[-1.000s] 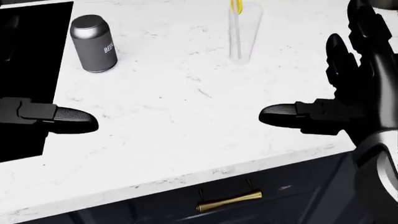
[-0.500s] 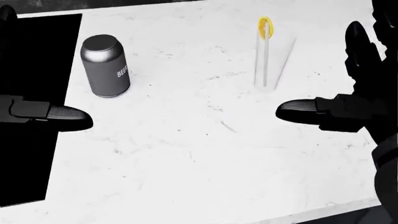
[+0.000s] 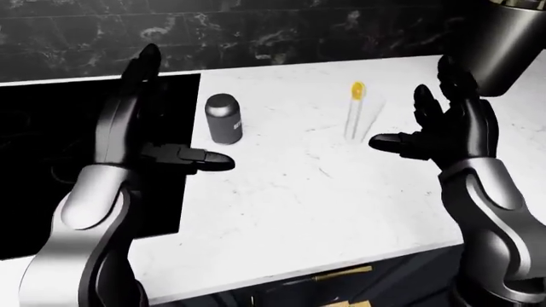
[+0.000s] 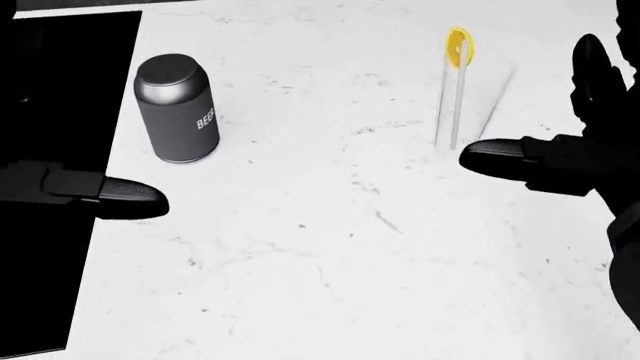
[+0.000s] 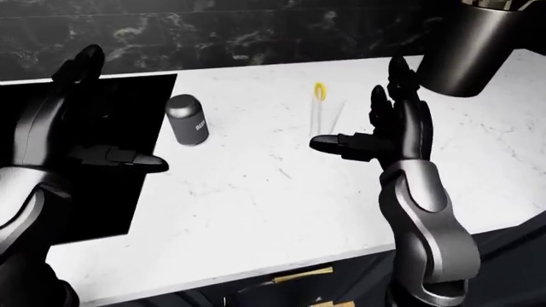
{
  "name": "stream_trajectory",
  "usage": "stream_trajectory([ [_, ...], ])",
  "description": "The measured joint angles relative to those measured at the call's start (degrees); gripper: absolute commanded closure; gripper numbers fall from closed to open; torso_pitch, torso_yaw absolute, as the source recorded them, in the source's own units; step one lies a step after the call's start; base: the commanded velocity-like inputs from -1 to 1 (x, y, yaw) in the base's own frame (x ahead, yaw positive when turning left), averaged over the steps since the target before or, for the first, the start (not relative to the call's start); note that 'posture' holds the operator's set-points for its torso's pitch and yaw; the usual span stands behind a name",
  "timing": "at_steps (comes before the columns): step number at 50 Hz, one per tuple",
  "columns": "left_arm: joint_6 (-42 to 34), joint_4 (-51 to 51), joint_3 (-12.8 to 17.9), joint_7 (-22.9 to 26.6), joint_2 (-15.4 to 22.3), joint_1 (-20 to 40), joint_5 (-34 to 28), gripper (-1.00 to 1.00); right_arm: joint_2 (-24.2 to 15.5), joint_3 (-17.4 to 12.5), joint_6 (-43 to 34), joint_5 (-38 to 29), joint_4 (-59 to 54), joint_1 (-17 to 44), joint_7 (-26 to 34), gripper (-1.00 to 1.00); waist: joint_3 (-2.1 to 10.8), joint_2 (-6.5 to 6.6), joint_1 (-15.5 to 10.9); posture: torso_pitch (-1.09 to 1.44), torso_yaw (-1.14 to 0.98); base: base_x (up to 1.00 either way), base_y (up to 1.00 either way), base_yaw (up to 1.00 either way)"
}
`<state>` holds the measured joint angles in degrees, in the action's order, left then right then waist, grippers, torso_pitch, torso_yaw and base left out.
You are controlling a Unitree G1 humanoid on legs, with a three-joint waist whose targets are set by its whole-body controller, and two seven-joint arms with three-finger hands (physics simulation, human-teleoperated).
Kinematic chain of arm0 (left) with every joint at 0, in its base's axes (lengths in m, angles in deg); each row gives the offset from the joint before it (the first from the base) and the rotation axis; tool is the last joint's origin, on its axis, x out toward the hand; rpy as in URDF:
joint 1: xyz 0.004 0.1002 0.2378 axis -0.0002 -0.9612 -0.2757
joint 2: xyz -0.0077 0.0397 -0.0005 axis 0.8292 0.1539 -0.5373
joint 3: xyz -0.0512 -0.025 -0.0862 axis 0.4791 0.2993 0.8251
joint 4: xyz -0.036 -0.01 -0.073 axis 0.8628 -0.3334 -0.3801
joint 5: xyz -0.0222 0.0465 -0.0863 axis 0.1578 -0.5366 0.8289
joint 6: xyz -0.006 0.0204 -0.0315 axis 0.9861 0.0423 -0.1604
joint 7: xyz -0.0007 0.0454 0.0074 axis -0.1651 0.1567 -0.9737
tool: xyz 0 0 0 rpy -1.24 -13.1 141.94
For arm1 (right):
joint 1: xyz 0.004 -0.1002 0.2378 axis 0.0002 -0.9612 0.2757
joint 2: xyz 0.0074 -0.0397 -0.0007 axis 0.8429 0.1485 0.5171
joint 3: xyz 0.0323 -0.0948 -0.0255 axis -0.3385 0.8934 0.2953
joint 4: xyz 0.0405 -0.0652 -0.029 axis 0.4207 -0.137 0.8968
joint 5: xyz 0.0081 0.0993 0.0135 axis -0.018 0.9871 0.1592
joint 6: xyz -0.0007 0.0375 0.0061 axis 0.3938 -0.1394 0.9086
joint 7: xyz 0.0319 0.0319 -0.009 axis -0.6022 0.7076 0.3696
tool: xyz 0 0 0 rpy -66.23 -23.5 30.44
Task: Move the drinks to the dining counter.
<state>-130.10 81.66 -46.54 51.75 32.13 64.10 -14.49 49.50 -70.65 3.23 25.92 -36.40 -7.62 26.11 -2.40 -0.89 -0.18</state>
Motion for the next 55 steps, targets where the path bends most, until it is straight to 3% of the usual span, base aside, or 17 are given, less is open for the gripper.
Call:
stream_trajectory([
  [8, 0.4, 0.5, 0.0, 0.7, -0.6, -0.7, -0.6, -1.00, 2.2, 6.0, 4.9, -7.1, -13.2, 4.7, 1.7, -1.00, 0.21, 0.49, 0.1, 0.00, 0.00, 0.00, 0.00, 0.00],
  [21, -0.5, 1.6, 0.5, 0.7, -0.8, -1.1, -0.2, -1.00, 1.3, 6.9, 12.2, -16.2, -29.9, 11.8, 3.0, -1.00, 0.31, 0.58, -0.2, 0.00, 0.00, 0.00, 0.00, 0.00],
  [39, 0.3, 1.2, 1.0, 1.0, -0.2, -1.4, 0.3, -1.00, 3.0, 8.3, 20.2, -20.0, -41.8, 13.7, 4.2, -1.00, 0.93, 0.07, 0.0, 0.00, 0.00, 0.00, 0.00, 0.00],
  [41, 0.3, 1.1, 1.0, 1.0, -0.2, -1.3, 0.2, -1.00, 3.2, 8.7, 20.1, -20.2, -41.6, 13.6, 4.5, -0.46, 0.90, 0.06, 0.0, 0.00, 0.00, 0.00, 0.00, 0.00],
  [43, 0.1, 1.2, 1.0, 1.0, -0.2, -1.2, 0.2, -1.00, 3.3, 8.9, 20.0, -20.5, -41.6, 13.5, 4.9, -0.21, 0.89, 0.05, 0.0, 0.00, 0.00, 0.00, 0.00, 0.00],
  [47, 0.3, 1.0, 0.9, 1.0, -0.2, -1.1, 0.1, -1.00, 3.6, 9.0, 20.1, -20.8, -42.0, 13.5, 5.7, -0.07, 0.97, 0.04, 0.0, 0.00, 0.00, 0.00, 0.00, 0.00],
  [52, 0.4, 1.1, 0.8, 1.0, -0.4, -1.4, 0.0, -1.00, 3.8, 8.7, 20.7, -21.2, -40.9, 13.1, 5.9, 0.42, 1.03, 0.05, 0.0, 0.00, 0.00, 0.00, 0.00, 0.00],
  [55, 0.4, 1.1, 0.6, 1.0, -0.5, -1.5, -0.1, -1.00, 3.9, 8.7, 21.4, -21.3, -41.3, 13.0, 6.1, 0.47, 1.15, 0.02, 0.0, 0.00, 0.00, 0.00, 0.00, 0.00],
])
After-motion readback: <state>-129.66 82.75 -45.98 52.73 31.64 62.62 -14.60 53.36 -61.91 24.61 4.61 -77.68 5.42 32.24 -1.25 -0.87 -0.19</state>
